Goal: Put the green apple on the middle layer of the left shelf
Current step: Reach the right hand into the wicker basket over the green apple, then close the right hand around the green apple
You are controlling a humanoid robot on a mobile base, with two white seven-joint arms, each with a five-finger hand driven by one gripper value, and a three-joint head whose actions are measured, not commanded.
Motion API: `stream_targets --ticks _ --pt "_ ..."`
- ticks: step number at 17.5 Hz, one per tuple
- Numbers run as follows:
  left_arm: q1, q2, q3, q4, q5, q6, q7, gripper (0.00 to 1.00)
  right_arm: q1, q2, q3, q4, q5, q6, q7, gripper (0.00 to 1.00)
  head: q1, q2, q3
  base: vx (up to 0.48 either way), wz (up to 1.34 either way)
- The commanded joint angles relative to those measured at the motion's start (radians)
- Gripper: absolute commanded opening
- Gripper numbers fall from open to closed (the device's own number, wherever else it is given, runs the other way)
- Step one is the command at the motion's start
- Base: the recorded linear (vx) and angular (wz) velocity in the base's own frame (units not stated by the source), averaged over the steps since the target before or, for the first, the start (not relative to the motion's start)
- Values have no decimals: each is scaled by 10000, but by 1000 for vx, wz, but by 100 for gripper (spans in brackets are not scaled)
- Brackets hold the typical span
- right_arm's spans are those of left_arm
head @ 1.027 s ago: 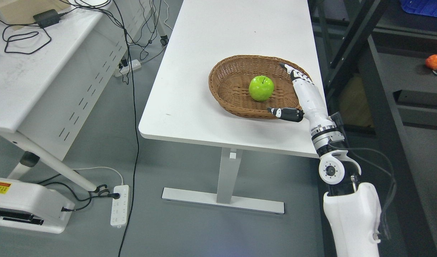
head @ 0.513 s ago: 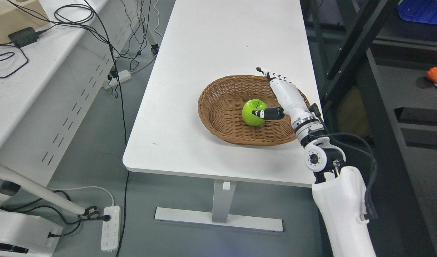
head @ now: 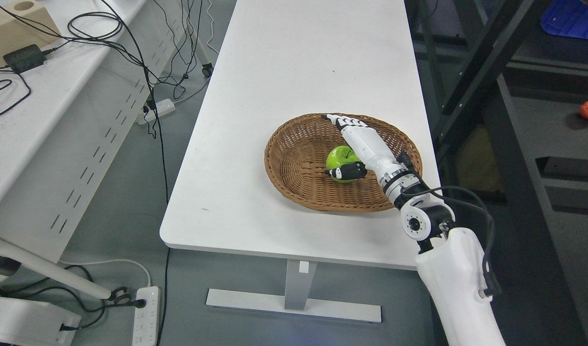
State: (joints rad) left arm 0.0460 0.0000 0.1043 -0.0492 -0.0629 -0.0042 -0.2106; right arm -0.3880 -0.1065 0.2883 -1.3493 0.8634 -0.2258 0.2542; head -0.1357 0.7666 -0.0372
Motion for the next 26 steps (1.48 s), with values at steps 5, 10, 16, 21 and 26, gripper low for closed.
stream_targets --ticks 5,10,16,21,26 --pt "0 175 0 1 0 -4 4 100 -62 -377 353 515 -14 -181 234 98 0 0 0 4 0" --pt "0 175 0 1 0 -4 4 100 -277 -575 399 1021 2 -135 234 97 0 0 0 0 0" --pt "0 175 0 1 0 -4 4 100 -278 -821 415 1144 2 -150 234 90 0 0 0 0 0" --pt "0 175 0 1 0 -4 4 100 -216 -898 369 1129 338 -150 143 76 0 0 0 0 0" --pt "0 175 0 1 0 -4 4 100 -216 -1021 277 1099 554 -135 203 20 0 0 0 0 0"
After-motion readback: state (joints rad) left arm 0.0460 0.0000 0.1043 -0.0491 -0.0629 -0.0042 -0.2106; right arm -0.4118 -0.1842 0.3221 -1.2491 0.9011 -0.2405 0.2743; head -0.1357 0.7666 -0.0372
